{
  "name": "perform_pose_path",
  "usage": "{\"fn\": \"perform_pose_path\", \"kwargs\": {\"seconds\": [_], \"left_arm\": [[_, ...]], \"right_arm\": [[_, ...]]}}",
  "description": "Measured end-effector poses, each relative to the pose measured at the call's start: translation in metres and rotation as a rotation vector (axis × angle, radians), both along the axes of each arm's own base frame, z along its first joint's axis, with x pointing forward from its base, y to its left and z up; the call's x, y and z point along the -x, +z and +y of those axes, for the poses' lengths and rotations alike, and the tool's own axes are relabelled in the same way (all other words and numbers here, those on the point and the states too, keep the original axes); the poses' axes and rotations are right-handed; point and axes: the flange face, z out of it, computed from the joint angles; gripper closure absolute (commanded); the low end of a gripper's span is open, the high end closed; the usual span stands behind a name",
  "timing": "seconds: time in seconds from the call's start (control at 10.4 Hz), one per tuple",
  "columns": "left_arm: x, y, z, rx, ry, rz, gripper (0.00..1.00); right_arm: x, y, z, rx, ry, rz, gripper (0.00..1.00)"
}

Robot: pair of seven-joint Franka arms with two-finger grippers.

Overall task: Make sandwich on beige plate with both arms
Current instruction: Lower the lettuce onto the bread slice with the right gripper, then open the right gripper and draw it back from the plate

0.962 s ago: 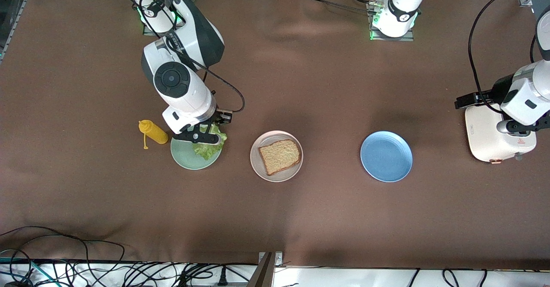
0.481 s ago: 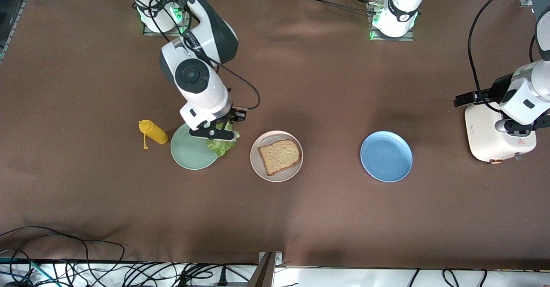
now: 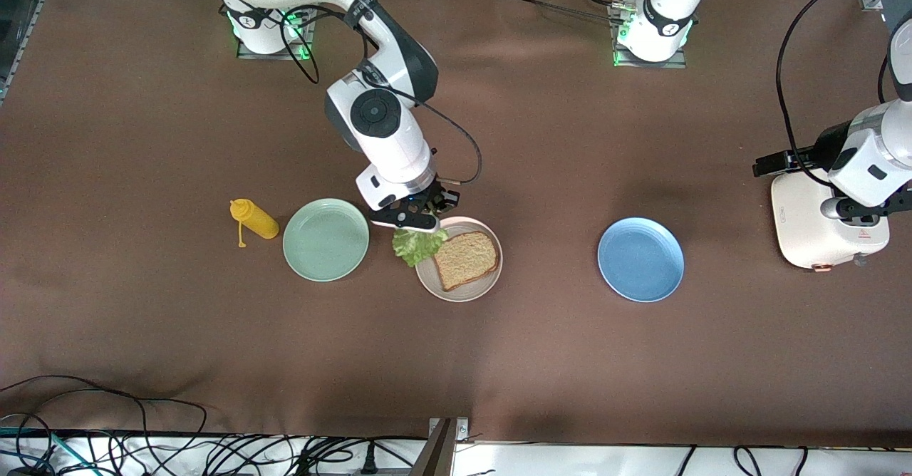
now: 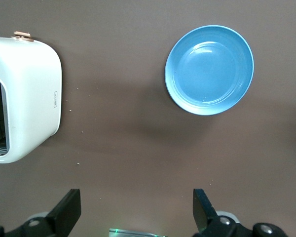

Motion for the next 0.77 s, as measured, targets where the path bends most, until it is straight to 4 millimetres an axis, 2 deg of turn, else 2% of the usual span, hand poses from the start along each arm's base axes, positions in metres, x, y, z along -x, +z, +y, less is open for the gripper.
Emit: {"fn": "perform_pose_path", "kwargs": {"seconds": [0.1, 0.29, 0.48, 0.58, 0.67, 0.77], "left_arm": [[0.000, 0.000, 0.000, 0.000, 0.001, 0.001, 0.00], [0.001, -0.001, 0.004, 0.000, 0.006, 0.005, 0.00], [0.002, -0.001, 0.011, 0.002, 0.015, 0.010, 0.00], [0.001, -0.002, 0.012, 0.002, 0.015, 0.011, 0.00], [0.001, -0.004, 0.011, 0.002, 0.014, 0.013, 0.00], [0.001, -0.005, 0.011, 0.002, 0.014, 0.016, 0.00]], "right_arm": [[0.000, -0.012, 0.010, -0.037, -0.002, -0.039, 1.00], [-0.008, -0.026, 0.011, -0.083, -0.016, -0.095, 1.00], [-0.007, -0.049, 0.012, -0.073, -0.015, -0.081, 1.00], [-0.007, -0.058, 0.011, -0.066, -0.013, -0.074, 0.92], [-0.007, -0.065, 0.010, -0.059, -0.005, -0.069, 0.75], [-0.006, -0.075, 0.010, -0.058, 0.011, -0.074, 0.39]]}}
